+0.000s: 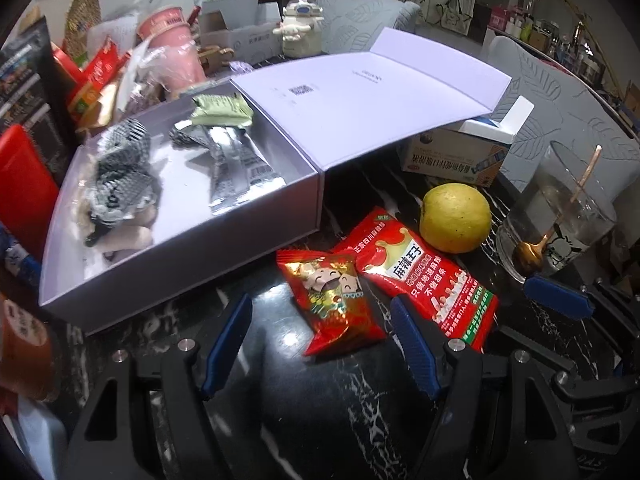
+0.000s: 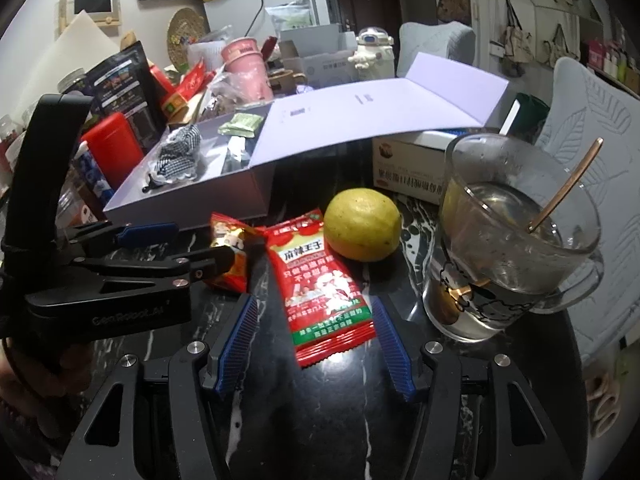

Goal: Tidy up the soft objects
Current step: 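Grasp the small red snack packet with the left gripper while the right grasps the long red packet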

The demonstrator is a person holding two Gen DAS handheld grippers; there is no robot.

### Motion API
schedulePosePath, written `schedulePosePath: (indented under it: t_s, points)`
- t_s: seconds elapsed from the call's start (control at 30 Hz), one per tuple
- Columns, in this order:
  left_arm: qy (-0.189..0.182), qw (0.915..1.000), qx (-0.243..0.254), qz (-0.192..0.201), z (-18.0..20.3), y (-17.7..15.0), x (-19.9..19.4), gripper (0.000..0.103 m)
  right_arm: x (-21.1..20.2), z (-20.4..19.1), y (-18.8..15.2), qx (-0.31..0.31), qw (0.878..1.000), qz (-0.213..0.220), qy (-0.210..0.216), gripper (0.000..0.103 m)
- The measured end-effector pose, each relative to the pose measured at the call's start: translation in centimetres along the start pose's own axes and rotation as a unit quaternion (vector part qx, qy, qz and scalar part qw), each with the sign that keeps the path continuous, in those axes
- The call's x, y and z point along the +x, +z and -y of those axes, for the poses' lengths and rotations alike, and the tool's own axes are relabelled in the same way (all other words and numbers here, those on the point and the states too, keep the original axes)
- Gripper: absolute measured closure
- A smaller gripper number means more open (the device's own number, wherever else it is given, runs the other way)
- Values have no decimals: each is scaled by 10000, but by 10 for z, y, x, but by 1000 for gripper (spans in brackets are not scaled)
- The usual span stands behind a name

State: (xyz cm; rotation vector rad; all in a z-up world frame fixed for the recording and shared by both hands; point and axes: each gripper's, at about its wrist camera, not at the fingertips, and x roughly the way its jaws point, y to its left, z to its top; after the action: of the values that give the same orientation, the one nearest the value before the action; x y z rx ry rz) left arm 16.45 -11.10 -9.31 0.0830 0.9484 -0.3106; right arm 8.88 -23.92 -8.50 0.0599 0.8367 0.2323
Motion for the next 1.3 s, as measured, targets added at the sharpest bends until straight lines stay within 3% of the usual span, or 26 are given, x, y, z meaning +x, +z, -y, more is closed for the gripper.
schedulePosePath:
  t_s: [0.23,0.4,0.73,1.17,1.3]
  points:
    - [-51,9999,12,-132,-2,6,19,32,11,7,3,95,9998,-130,88,40]
    - [-311,9991,9,-303,-3,6,30,64,18,8,5,79,9997,-216,113,38]
    - [-334,9994,9,-104,-8,-1,7,65,39,2,13,-194,9981,-523,261,36]
    - [-252,9989,-381,-79,-37,-25,-24,65,61,-14,14,-485,9952,-785,-335,30]
    - [-254,9984,-489,-87,-43,-30,-27,65,68,-19,14,-584,9943,-799,-403,24]
